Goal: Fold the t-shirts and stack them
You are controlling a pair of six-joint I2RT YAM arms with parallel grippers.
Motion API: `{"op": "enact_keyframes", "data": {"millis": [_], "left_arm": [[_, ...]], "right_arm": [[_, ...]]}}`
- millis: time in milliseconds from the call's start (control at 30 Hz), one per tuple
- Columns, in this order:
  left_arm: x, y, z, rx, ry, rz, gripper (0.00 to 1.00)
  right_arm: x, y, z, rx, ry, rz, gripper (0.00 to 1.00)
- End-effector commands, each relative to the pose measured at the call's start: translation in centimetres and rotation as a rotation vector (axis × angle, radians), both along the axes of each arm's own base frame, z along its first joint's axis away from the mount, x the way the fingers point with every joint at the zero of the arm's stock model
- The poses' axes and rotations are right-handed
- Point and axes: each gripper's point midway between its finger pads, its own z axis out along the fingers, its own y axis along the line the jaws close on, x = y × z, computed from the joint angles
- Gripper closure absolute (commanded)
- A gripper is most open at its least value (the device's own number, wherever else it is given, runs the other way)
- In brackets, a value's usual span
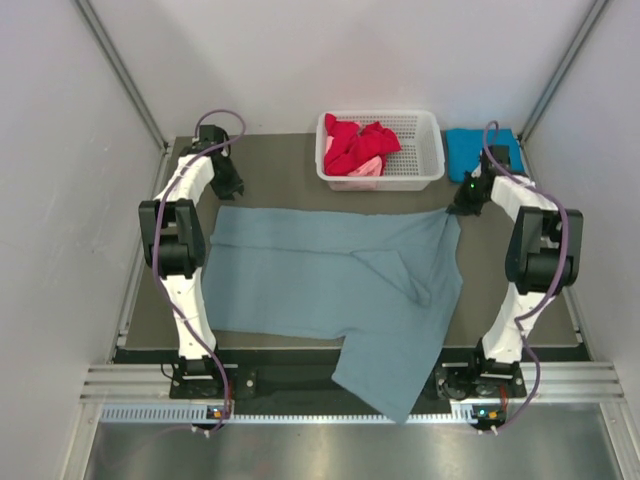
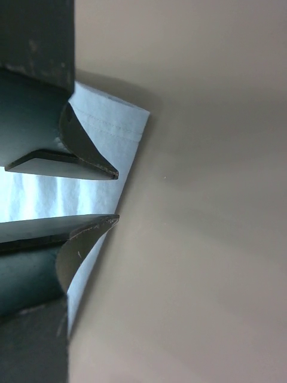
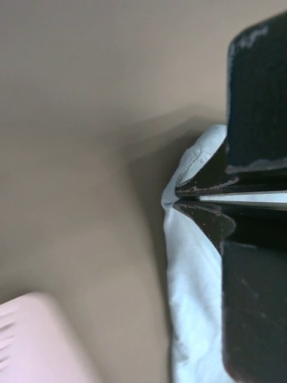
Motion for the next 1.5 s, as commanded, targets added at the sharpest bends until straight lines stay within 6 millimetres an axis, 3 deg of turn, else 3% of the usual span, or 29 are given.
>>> {"op": "enact_keyframes", "data": {"millis": [0, 67, 133, 167, 200, 233, 267, 333, 400, 467, 567, 633, 733, 900, 1200, 1467], "left_arm": [[0.5, 0.0, 1.6, -0.008, -0.028, 0.009, 0.66], [0.3, 0.0, 1.4, -0.007, -0.021, 0.011, 0.66], [0.2, -0.1, 1.2, -0.012, -0.015, 0.014, 0.66], [0.1, 0.0, 1.1, -0.012, -0.01, 0.017, 0.66], [-0.1, 0.0, 0.7, -0.013, 0.002, 0.019, 0.66], [-0.2, -0.1, 0.5, -0.014, 0.011, 0.017, 0.67], [-0.5, -0.1, 0.2, -0.013, 0.027, 0.018, 0.68], [-1.0, 0.0, -0.5, -0.013, 0.048, 0.019, 0.69], [-1.6, 0.6, -1.0, 0.016, 0.065, 0.035, 0.72], [-2.5, 0.9, -1.8, 0.027, 0.097, 0.046, 0.78], [-4.2, 1.2, -2.4, 0.04, 0.144, 0.074, 0.81], [-5.1, 1.2, -2.8, 0.04, 0.15, 0.076, 0.82], [-5.9, 0.8, -3.4, 0.023, 0.163, 0.071, 0.86], [-6.8, 0.9, -5.2, -0.003, 0.216, 0.092, 0.87], [-7.0, 1.2, -4.0, 0.013, 0.188, 0.074, 0.87], [-6.9, 1.2, -3.6, 0.02, 0.182, 0.063, 0.86]], "right_arm": [[5.2, -2.6, 2.8, -0.064, -0.11, -0.052, 1.0], [6.6, -2.8, 2.1, -0.07, -0.103, -0.049, 1.0], [8.0, -3.1, 3.3, -0.08, -0.121, -0.051, 0.96], [7.9, -3.2, 2.8, -0.089, -0.092, -0.05, 0.87], [8.2, -3.5, 3.8, -0.107, -0.097, -0.054, 0.78], [7.1, -4.1, 3.5, -0.151, -0.047, -0.062, 0.62], [6.7, -4.4, 4.7, -0.188, -0.056, -0.054, 0.55], [5.2, -4.1, 5.3, -0.232, -0.057, -0.032, 0.47], [3.5, -2.9, 6.9, -0.232, -0.091, 0.003, 0.46], [2.6, 1.1, 7.8, -0.181, -0.132, 0.108, 0.47], [0.0, 9.1, 6.4, -0.049, -0.102, 0.324, 0.48], [-1.3, 12.6, 5.2, 0.025, -0.097, 0.399, 0.5], [-1.9, 14.9, 4.0, 0.14, -0.072, 0.42, 0.51], [-2.2, 15.9, 2.0, 0.154, -0.008, 0.513, 0.48], [-4.2, 14.6, -1.1, 0.085, 0.052, 0.535, 0.48], [-7.4, 16.9, -0.5, 0.125, 0.037, 0.582, 0.55]]}}
